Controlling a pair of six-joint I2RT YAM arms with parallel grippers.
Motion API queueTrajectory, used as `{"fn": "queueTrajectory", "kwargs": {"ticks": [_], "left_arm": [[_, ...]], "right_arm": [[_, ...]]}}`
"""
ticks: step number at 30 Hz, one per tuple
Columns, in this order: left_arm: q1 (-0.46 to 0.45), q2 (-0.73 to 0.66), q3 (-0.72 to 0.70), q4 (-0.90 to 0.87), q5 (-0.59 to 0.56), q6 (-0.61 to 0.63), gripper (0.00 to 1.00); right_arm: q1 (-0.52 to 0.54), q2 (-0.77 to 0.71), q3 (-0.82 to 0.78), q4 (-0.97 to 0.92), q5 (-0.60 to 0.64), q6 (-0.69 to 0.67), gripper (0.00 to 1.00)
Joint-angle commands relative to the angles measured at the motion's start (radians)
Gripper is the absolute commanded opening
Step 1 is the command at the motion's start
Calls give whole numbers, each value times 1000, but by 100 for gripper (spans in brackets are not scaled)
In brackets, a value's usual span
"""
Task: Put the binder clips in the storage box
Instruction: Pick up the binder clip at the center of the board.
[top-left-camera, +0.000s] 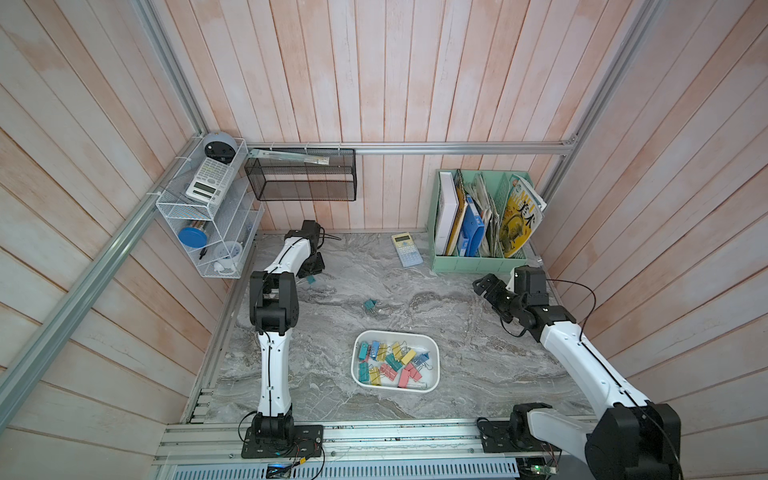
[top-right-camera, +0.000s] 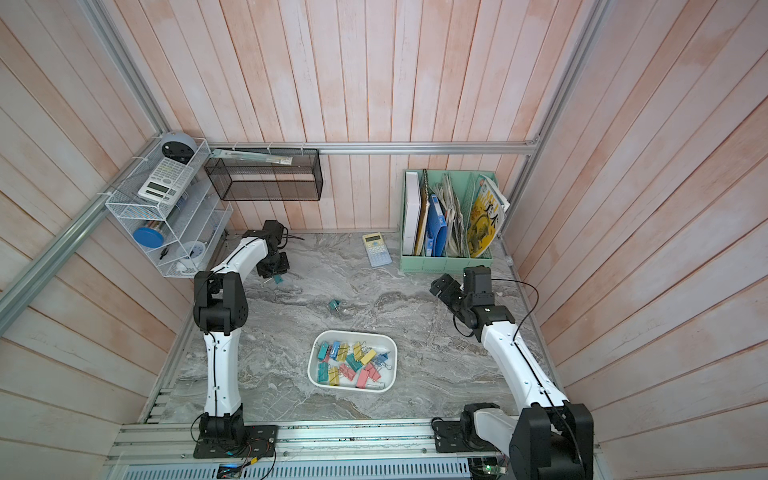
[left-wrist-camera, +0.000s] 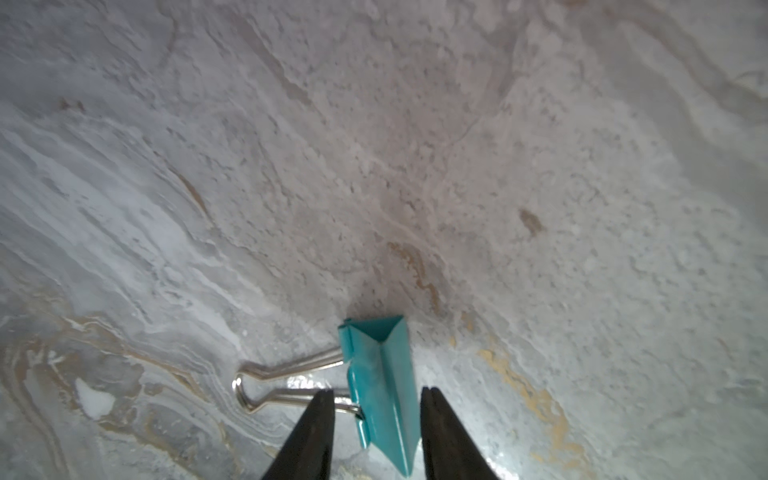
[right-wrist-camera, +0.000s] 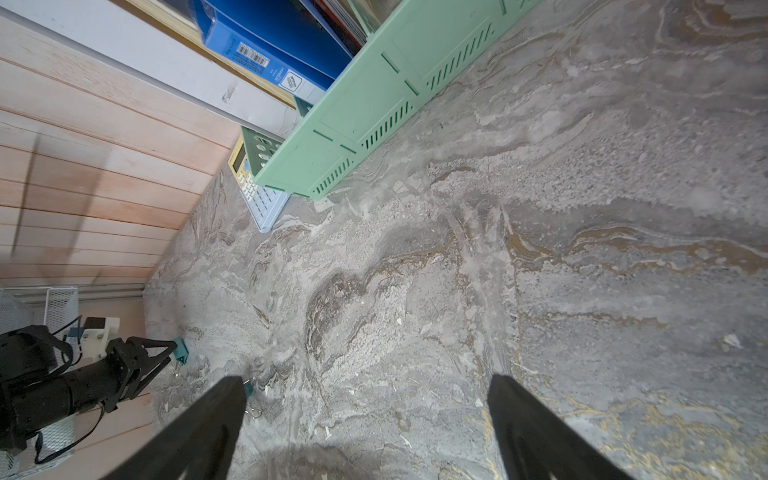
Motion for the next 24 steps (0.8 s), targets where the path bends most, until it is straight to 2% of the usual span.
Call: {"fn": "queueTrajectory", "kwargs": {"ticks": [1,11,24], "left_arm": [[22,-23,-15,23,-22,4,42],[29,37,-15,54,123,3,42],[29,46,-22,-37,62,38,42]], "right_arm": [[-1,5,15,-17,8,-11,98],[1,8,16,-19,5,-4,98],[0,24,16,-12,-8,14,98]]}}
